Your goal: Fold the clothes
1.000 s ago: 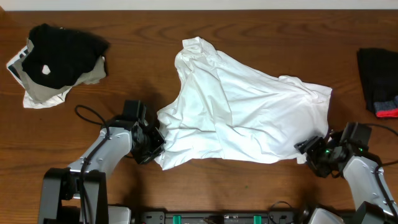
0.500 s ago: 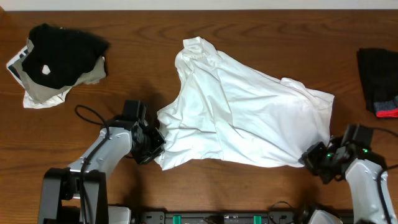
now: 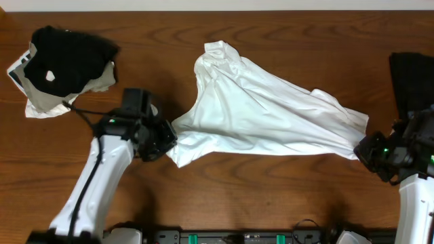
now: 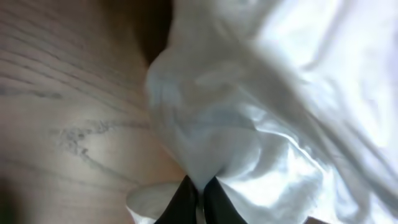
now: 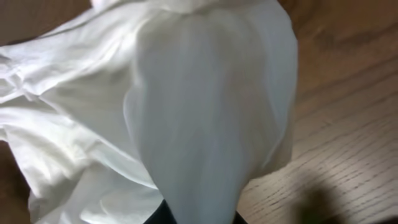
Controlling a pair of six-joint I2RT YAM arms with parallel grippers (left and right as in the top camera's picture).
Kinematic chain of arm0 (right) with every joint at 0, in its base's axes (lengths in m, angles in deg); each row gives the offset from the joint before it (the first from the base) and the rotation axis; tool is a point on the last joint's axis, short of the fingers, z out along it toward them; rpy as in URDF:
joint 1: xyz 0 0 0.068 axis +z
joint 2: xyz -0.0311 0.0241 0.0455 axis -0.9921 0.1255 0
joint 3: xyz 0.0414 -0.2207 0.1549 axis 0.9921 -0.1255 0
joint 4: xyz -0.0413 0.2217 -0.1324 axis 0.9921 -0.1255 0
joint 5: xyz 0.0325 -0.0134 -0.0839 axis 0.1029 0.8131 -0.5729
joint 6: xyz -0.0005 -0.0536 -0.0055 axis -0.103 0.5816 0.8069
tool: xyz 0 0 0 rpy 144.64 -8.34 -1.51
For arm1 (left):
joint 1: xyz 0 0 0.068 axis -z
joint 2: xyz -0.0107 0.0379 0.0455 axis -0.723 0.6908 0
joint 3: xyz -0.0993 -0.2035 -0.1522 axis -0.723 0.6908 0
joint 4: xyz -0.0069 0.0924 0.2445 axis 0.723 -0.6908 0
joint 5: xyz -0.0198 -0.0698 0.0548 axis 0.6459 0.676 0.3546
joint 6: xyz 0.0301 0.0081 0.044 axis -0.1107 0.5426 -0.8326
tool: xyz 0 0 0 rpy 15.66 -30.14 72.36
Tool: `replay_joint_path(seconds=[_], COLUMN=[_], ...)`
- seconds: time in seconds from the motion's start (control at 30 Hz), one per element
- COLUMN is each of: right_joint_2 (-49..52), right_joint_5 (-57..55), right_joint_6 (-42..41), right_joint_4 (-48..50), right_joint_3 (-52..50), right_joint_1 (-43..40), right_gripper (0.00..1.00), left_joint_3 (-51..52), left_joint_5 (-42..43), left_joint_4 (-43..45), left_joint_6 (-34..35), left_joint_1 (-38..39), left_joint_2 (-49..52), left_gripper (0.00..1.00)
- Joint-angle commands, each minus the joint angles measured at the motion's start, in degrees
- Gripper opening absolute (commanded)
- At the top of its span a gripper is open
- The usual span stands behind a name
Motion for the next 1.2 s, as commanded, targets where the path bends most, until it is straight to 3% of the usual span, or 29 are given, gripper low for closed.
replay_joint_path(seconds=[0.0,0.13,0.3,0.53,0.63,0.73,0.77,0.9,1.17], right_joint_2=[-0.5,-0.5,-0.5,-0.5,-0.5,-0.5,-0.5,-0.5,-0.5], right_joint_5=[-1.3,-1.3,-1.4,-1.3,-1.3,-1.3,-1.3,-0.2,0.6], right_joint_6=[2.3,2.3,3.4,3.4,3.4,3.3,3.3,3.3,3.8], right_joint_4=[-0.7,-0.9,-1.3,-1.3,-1.3,-1.2,-1.2,-0.8,-0.8], right_joint_3=[2.7,3.0,3.0,3.0,3.0,3.0,3.0,3.0,3.0], right_joint_1=[-0.5,-0.5,-0.5,-0.5,-0.5,-0.5,-0.5,-0.5,-0.5], right_gripper=[0.06,0.09,0.09,0.09,0.09,0.09,0.09,0.09,0.09], left_joint_3=[-2.6,-3.3,-3.3,-3.3,-2.5,0.5,1.7,7.8,15.2], left_joint_5=[-0.7,-0.6,-0.6,-0.6,-0.6,-0.1,0.7,5.4,3.9], left_joint_4=[-2.4,-3.3,-5.4,-14.1,-17.6,-19.0,-18.7,-12.2,-4.9], left_joint_6=[-1.0,-1.0,-1.0,-1.4,-3.1,-3.9,-3.9,-3.9,-3.3], left_joint_1=[-0.3,-0.3,-0.3,-0.3,-0.1,1.4,1.9,4.0,5.1], left_joint_2=[-3.9,-7.8,-10.1,-10.0,-10.0,-10.0,-10.0,-10.0,-6.7], left_gripper=[0.05,0.06,0.15,0.17,0.29,0.75,0.8,0.86,0.88])
